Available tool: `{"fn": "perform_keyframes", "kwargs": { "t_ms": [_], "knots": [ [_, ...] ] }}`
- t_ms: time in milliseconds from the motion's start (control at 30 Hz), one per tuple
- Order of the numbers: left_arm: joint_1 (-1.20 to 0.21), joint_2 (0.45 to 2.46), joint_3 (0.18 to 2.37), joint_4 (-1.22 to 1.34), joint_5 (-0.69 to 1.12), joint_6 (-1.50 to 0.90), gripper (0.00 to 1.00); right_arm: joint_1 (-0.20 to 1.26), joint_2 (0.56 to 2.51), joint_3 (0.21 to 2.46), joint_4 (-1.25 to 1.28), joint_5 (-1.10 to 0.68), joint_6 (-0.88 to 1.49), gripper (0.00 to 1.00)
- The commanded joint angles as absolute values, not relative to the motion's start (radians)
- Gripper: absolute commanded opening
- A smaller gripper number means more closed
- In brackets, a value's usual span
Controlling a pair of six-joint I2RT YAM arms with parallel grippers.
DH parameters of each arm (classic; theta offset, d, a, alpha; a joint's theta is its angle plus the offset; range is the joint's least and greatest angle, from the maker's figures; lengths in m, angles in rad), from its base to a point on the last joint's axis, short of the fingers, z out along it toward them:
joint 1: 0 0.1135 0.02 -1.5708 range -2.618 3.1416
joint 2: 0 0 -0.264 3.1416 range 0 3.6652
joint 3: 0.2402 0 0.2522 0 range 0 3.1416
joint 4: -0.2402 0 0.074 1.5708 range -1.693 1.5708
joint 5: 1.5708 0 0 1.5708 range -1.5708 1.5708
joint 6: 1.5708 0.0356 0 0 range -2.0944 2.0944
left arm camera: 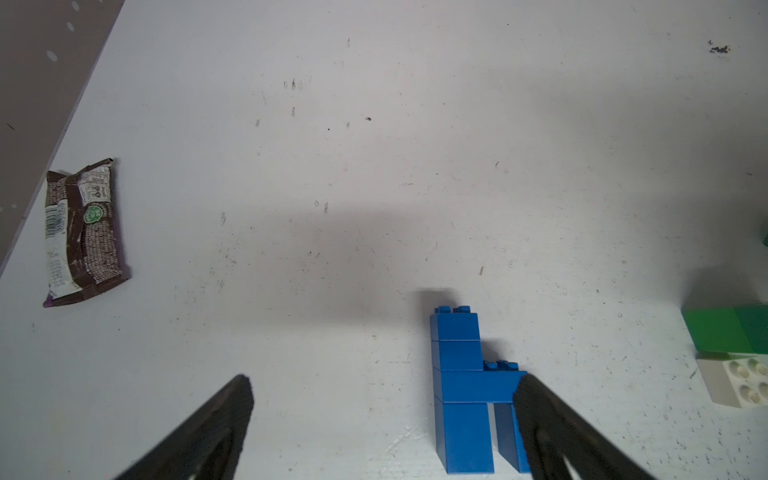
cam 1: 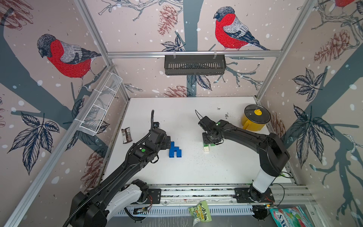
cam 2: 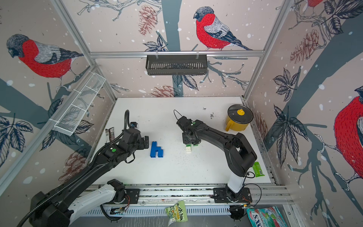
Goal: Assemble the letter h with lego
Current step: Assemble the lego brick with the lego brick.
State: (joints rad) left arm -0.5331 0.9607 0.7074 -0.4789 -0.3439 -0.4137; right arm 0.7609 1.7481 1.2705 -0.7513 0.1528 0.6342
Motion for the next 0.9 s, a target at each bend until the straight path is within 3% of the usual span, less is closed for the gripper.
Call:
{"fn": "perform_keyframes", "kwargs": {
  "t_ms": [0,167,300,567,633,867],
  "knots": [
    [-0.534,0.96,0.712,-0.469,-0.355,-0.414,0.98,0.767,1.758,1.277,-0.784,0.147,0.656,0.44],
    [-0.534,0.96,0.712,-0.469,-0.355,-0.414,0.98,0.781,1.748,1.314,-0.799,0.158,0.673,0.47],
    [-0.535,0.96,0.713,-0.47,-0.354,-0.414,0.98,0.785,1.73,1.347,-0.809,0.158,0.683,0.55],
    [-0.535,0.942,0.721,-0.477,-0.37,-0.414,0.98,0.737,1.684,1.373,-0.819,0.189,0.67,0.87],
    [-0.535,0.929,0.722,-0.474,-0.374,-0.412,0.98,0.711,1.665,1.36,-0.804,0.19,0.66,1.0],
    [-0.531,0.874,0.717,-0.467,-0.423,-0.428,0.98,0.603,1.613,1.292,-0.721,0.164,0.624,1.0]
  ]
}}
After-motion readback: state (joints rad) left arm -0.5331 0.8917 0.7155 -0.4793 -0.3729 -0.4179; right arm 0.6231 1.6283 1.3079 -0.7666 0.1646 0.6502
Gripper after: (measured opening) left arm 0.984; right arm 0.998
